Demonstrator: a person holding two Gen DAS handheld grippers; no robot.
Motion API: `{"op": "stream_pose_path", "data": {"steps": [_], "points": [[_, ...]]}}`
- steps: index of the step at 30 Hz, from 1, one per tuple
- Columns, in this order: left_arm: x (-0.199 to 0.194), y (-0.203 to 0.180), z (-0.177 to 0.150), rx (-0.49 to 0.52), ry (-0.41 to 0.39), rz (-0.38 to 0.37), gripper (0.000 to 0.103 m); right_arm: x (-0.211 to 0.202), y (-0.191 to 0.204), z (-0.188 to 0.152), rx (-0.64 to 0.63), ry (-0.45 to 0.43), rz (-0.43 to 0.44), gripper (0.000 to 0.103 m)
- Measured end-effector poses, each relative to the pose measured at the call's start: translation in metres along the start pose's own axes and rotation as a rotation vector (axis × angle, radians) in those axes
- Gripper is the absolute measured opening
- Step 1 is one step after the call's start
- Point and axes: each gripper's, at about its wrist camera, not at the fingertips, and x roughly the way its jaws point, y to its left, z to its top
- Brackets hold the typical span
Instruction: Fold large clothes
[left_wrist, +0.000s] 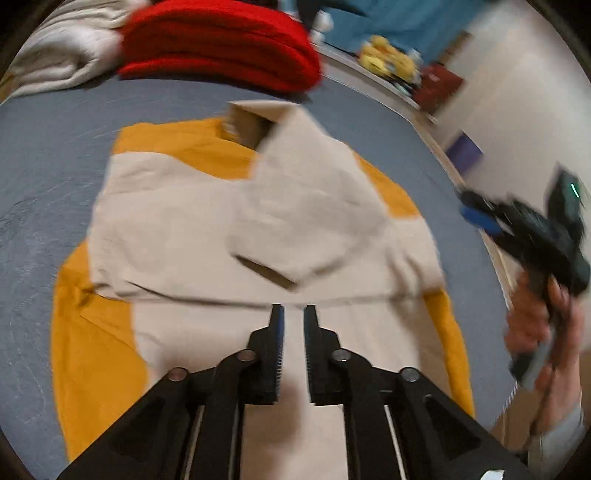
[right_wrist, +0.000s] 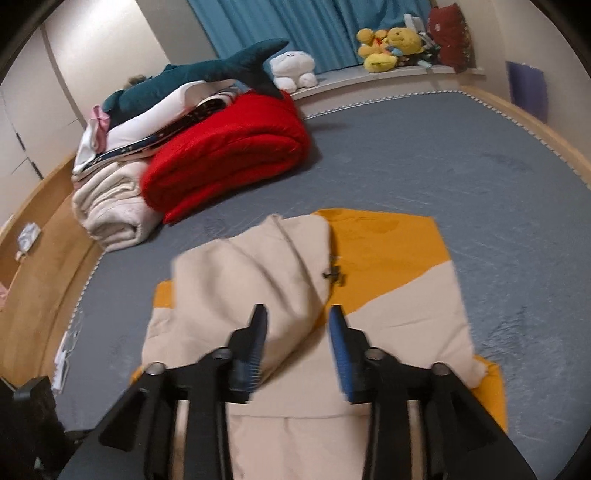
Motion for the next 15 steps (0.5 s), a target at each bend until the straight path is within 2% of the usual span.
{"op": "stream_pose_path", "data": {"steps": [1, 3, 4, 6, 10, 15], "points": [[0.007, 0.004, 0.013, -0.028, -0.008, 0.008, 0.016, 0.003, 0.003, -0.002, -0.003, 0.007, 0.007, 0.044], [0.022, 0.019, 0.031, -0.096, -0.004, -0.029, 0.035, 0.011, 0.005, -0.004, 0.008, 0.026, 0.018, 0.045], [0.030, 0.026, 0.039, -0.130, 0.004, -0.040, 0.037, 0.017, 0.004, -0.006, 0.020, 0.039, 0.020, 0.046], [0.049, 0.033, 0.046, -0.167, 0.011, -0.081, 0.039, 0.031, -0.001, -0.009, 0.069, 0.079, 0.036, 0.046], [0.080, 0.061, 0.045, -0.331, 0.087, -0.187, 0.039, 0.060, -0.014, -0.021, 0.186, 0.162, 0.076, 0.046], [0.086, 0.077, 0.041, -0.442, 0.047, -0.244, 0.039, 0.097, -0.029, -0.036, 0.339, 0.243, 0.138, 0.046]]}}
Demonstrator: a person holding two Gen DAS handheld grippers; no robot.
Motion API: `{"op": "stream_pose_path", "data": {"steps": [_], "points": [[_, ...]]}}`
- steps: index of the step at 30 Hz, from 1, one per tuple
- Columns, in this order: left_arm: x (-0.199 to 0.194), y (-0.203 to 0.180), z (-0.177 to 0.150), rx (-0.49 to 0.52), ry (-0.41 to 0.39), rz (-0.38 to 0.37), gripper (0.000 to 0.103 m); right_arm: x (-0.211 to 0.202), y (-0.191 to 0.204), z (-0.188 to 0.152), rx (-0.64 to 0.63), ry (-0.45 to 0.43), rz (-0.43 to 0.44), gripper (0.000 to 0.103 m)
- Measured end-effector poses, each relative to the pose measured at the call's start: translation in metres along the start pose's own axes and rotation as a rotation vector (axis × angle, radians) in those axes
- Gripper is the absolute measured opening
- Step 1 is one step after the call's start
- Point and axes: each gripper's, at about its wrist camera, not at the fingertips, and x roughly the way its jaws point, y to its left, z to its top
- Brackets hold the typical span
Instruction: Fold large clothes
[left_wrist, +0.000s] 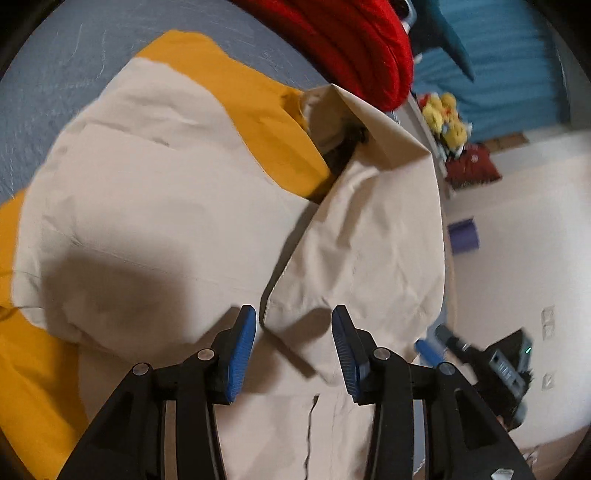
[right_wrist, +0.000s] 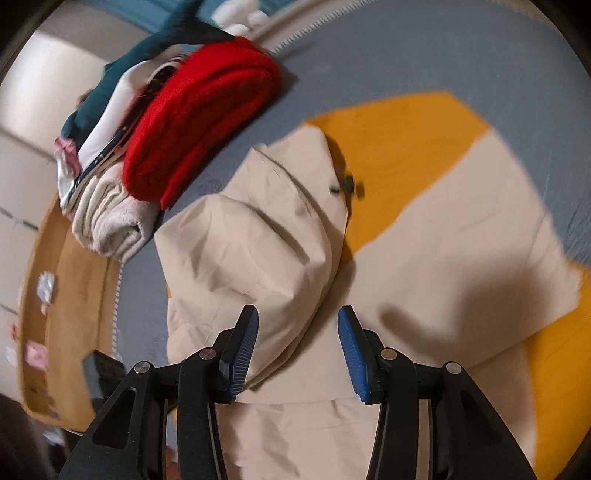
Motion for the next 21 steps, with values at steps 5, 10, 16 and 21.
{"op": "stream_pose_path", "data": {"steps": [5, 10, 16, 21], "points": [[0.009, -0.002, -0.002, 0.010, -0.007, -0.043, 0.000, 0.013, -0.005, -0.003, 0.036, 0.010, 0.066, 0.046], [-0.014, -0.058, -0.022, 0.167, -0.041, -0.147, 0.001, 0.014, -0.005, 0.000, 0.058, -0.003, 0.122, 0.046], [0.007, -0.101, -0.061, 0.356, 0.136, -0.113, 0.001, 0.009, -0.001, 0.000, 0.044, -0.023, 0.154, 0.004], [0.045, -0.093, -0.085, 0.454, 0.347, 0.123, 0.000, -0.035, 0.013, 0.004, -0.047, -0.233, 0.074, 0.002]]}}
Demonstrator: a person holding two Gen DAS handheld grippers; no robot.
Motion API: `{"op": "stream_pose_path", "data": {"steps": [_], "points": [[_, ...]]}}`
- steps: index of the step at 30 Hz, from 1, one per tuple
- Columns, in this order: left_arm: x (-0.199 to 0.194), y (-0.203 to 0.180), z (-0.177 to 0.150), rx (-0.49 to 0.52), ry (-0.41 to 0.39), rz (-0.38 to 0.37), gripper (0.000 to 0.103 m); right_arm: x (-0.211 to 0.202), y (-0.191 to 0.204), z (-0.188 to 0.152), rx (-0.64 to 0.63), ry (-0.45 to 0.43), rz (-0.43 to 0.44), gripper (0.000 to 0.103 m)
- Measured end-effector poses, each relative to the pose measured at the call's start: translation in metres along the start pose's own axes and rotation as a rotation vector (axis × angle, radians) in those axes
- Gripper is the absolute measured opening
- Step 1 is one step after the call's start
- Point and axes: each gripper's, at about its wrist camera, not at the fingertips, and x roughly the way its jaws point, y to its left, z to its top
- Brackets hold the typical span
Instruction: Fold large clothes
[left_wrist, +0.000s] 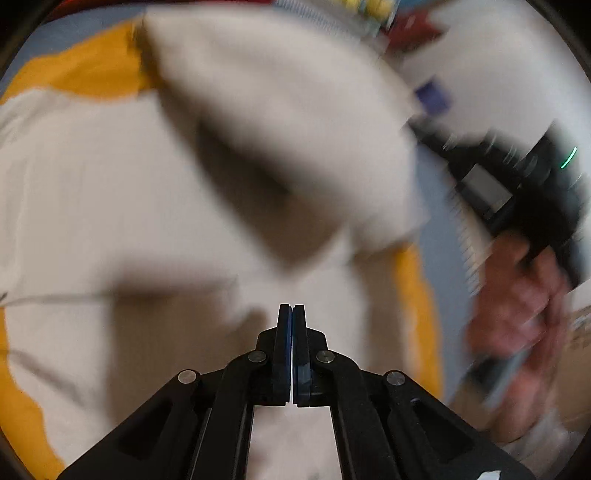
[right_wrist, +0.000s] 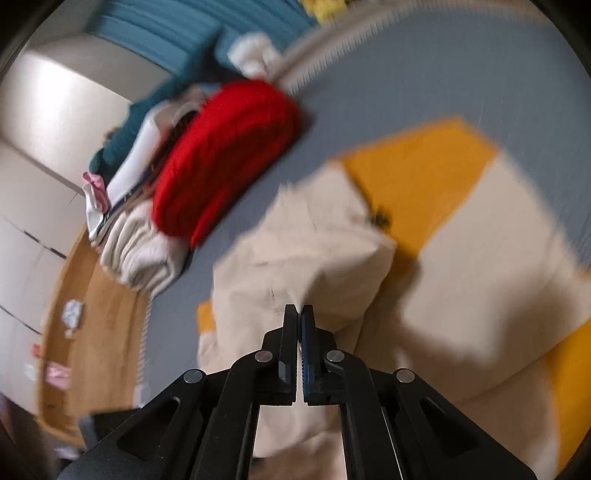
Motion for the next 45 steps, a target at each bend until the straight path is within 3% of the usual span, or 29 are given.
{"op": "stream_pose_path", "data": {"steps": [1, 2, 4, 5, 8, 11, 14, 16, 18, 20, 22, 24, 25, 26, 27, 29, 33, 35, 37, 38, 40, 41, 43, 45], "points": [[0.003, 0.002, -0.001, 0.005, 0.008, 0.039, 0.000, -0.003, 0.006, 0.002, -0.049, -0.008, -0.043, 0.002], [0.001, 0.004, 0.000, 0.008, -0.006, 0.065, 0.000, 0.002, 0.012, 0.002, -0.126, 0.020, -0.155, 0.002], [-0.007, 0.005, 0.011, -0.009, -0.044, 0.044, 0.000, 0.026, 0.009, -0.008, -0.248, 0.136, -0.386, 0.003], [-0.018, 0.009, 0.018, -0.027, -0.091, 0.039, 0.001, 0.037, -0.001, -0.015, -0.232, 0.194, -0.423, 0.008], [-0.042, 0.018, 0.032, -0.039, -0.225, 0.115, 0.008, 0.046, -0.023, -0.021, -0.037, 0.281, -0.302, 0.009], [-0.059, 0.026, 0.043, -0.059, -0.321, 0.108, 0.009, 0.033, -0.014, -0.013, -0.028, 0.193, -0.259, 0.018], [-0.066, 0.020, 0.046, -0.044, -0.380, 0.044, 0.021, 0.023, -0.011, -0.009, -0.016, 0.129, -0.235, 0.031], [-0.052, 0.010, 0.044, -0.034, -0.366, 0.007, 0.035, 0.035, -0.011, -0.018, -0.012, 0.206, -0.204, 0.029], [-0.041, 0.007, 0.041, -0.024, -0.327, 0.023, 0.037, 0.066, -0.008, -0.044, -0.037, 0.412, -0.156, 0.017], [-0.032, -0.002, 0.038, -0.001, -0.329, 0.058, 0.037, 0.081, -0.002, -0.060, -0.040, 0.481, -0.153, 0.016], [-0.021, -0.010, 0.036, 0.048, -0.328, 0.091, 0.037, 0.086, 0.003, -0.067, -0.041, 0.495, -0.147, 0.016], [0.003, -0.001, 0.040, 0.050, -0.244, 0.215, 0.034, 0.086, 0.009, -0.066, -0.061, 0.490, -0.155, 0.016], [0.023, 0.011, 0.036, 0.019, -0.150, 0.246, 0.032, 0.084, 0.010, -0.063, -0.070, 0.480, -0.170, 0.016], [0.032, 0.021, 0.033, -0.013, -0.106, 0.242, 0.026, 0.079, 0.011, -0.061, -0.081, 0.454, -0.196, 0.017], [0.027, 0.022, 0.032, -0.022, -0.143, 0.238, 0.024, 0.073, 0.013, -0.061, -0.095, 0.419, -0.221, 0.017], [0.023, 0.016, 0.037, -0.023, -0.133, 0.236, 0.024, 0.050, 0.021, -0.046, -0.129, 0.285, -0.282, 0.017], [0.025, 0.011, 0.040, -0.008, -0.126, 0.236, 0.025, 0.019, 0.031, -0.023, -0.181, 0.087, -0.201, 0.023], [0.034, 0.011, 0.042, -0.008, -0.099, 0.246, 0.025, 0.023, 0.031, -0.019, -0.193, 0.098, -0.121, 0.028], [0.036, 0.012, 0.042, -0.003, -0.092, 0.244, 0.025, 0.039, 0.022, -0.020, -0.147, 0.174, -0.061, 0.029], [0.032, 0.013, 0.035, -0.006, -0.088, 0.238, 0.025, 0.050, 0.012, -0.023, -0.121, 0.214, -0.091, 0.029], [0.030, 0.015, 0.035, -0.020, -0.077, 0.222, 0.025, 0.071, -0.009, -0.035, -0.086, 0.295, -0.229, 0.027], [0.031, 0.014, 0.035, -0.024, -0.076, 0.219, 0.025, 0.077, -0.022, -0.040, -0.056, 0.326, -0.278, 0.022], [0.024, 0.016, 0.036, -0.032, -0.086, 0.211, 0.026, 0.071, -0.028, -0.039, -0.013, 0.303, -0.292, 0.023], [0.012, 0.024, 0.037, -0.035, -0.103, 0.197, 0.026, 0.061, -0.011, -0.033, -0.085, 0.254, -0.359, 0.026]]}}
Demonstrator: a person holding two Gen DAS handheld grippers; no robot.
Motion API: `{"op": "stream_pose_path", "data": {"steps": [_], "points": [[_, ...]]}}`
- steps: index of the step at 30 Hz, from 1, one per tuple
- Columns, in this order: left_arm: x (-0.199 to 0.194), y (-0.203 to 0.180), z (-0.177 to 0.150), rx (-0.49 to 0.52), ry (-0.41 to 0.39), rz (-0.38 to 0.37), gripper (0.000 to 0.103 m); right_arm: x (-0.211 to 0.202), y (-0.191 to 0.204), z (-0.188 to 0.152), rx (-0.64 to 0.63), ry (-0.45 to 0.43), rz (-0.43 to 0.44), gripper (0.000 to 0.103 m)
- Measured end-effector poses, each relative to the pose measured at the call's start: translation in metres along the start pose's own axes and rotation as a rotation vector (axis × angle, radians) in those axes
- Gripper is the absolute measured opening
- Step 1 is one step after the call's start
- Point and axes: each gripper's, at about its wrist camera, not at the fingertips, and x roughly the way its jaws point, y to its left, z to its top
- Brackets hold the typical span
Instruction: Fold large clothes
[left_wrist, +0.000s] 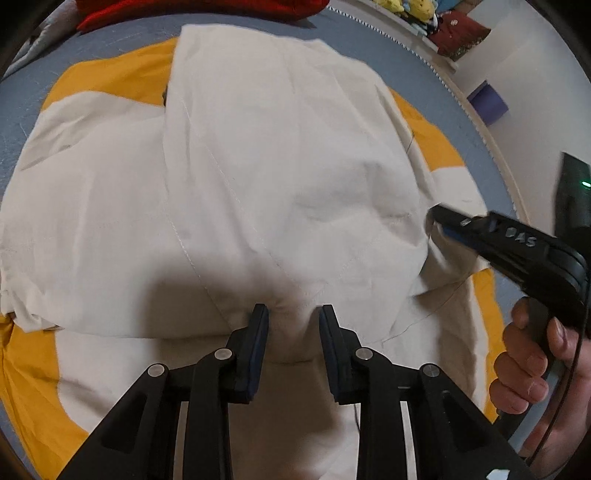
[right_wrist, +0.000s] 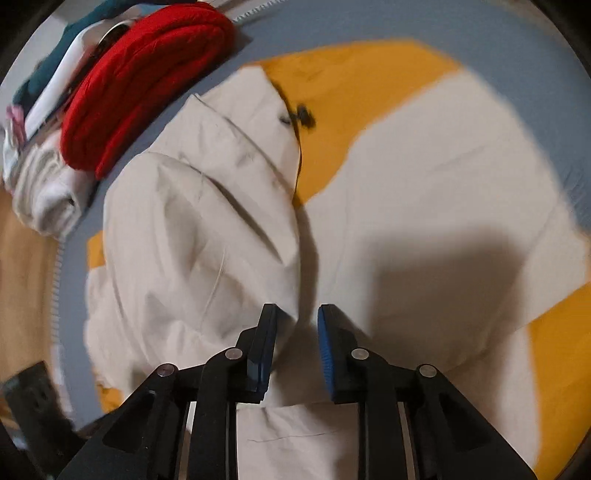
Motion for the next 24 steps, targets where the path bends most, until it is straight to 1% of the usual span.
{"op": "stream_pose_path", "data": {"steps": [2, 3, 5, 6, 7, 8, 9, 10, 11, 12, 15, 17, 18, 19, 20, 21, 22, 23, 24], "points": [[-0.008, 0.003, 0.003, -0.013, -0.026, -0.010, 0.026, -0.020, 0.008, 0.002, -0.033, -0.095, -0.040, 0.026], [-0.014, 0.006, 0.005, -0.024, -0.045, -0.014, 0.026, -0.035, 0.015, 0.002, -0.049, -0.166, -0.033, 0.026], [-0.024, 0.013, 0.008, -0.048, -0.081, -0.011, 0.026, -0.052, 0.029, -0.001, -0.105, -0.240, 0.034, 0.029], [-0.029, 0.017, 0.009, -0.059, -0.100, -0.006, 0.026, -0.055, 0.036, -0.003, -0.148, -0.255, 0.078, 0.030], [-0.036, 0.021, 0.011, -0.069, -0.120, 0.000, 0.026, -0.054, 0.044, -0.006, -0.178, -0.250, 0.113, 0.033], [-0.042, 0.025, 0.011, -0.074, -0.134, 0.004, 0.026, -0.046, 0.051, -0.010, -0.209, -0.214, 0.159, 0.037], [-0.049, 0.028, 0.012, -0.077, -0.150, 0.009, 0.026, -0.032, 0.055, -0.015, -0.227, -0.149, 0.188, 0.039], [-0.056, 0.029, 0.013, -0.077, -0.166, 0.015, 0.026, -0.015, 0.059, -0.022, -0.244, -0.065, 0.181, 0.039], [-0.062, 0.031, 0.012, -0.075, -0.180, 0.020, 0.026, 0.004, 0.059, -0.032, -0.257, 0.016, 0.136, 0.039], [-0.071, 0.033, 0.011, -0.071, -0.199, 0.028, 0.026, 0.017, 0.056, -0.040, -0.264, 0.063, 0.080, 0.039], [-0.098, 0.040, 0.007, -0.055, -0.249, 0.057, 0.025, 0.004, 0.060, -0.049, -0.285, 0.008, 0.056, 0.039], [-0.122, 0.045, -0.001, -0.043, -0.294, 0.074, 0.026, -0.010, 0.071, -0.058, -0.342, -0.031, 0.091, 0.039], [-0.135, 0.047, -0.006, -0.037, -0.319, 0.081, 0.026, -0.009, 0.076, -0.065, -0.378, -0.023, 0.089, 0.039], [-0.147, 0.047, -0.011, -0.033, -0.342, 0.087, 0.026, -0.007, 0.078, -0.073, -0.411, 0.006, 0.068, 0.039], [-0.156, 0.047, -0.015, -0.030, -0.362, 0.091, 0.025, 0.001, 0.079, -0.082, -0.454, 0.061, 0.006, 0.039], [-0.170, 0.049, -0.022, -0.027, -0.387, 0.093, 0.025, -0.003, 0.076, -0.088, -0.451, 0.065, -0.029, 0.039], [-0.185, 0.051, -0.030, -0.025, -0.415, 0.091, 0.025, -0.015, 0.070, -0.090, -0.415, 0.046, -0.024, 0.039], [-0.206, 0.053, -0.043, -0.026, -0.455, 0.093, 0.025, -0.037, 0.065, -0.090, -0.373, 0.015, -0.007, 0.039], [-0.216, 0.053, -0.050, -0.033, -0.475, 0.095, 0.026, -0.066, 0.061, -0.090, -0.351, -0.042, 0.012, 0.039]]}}
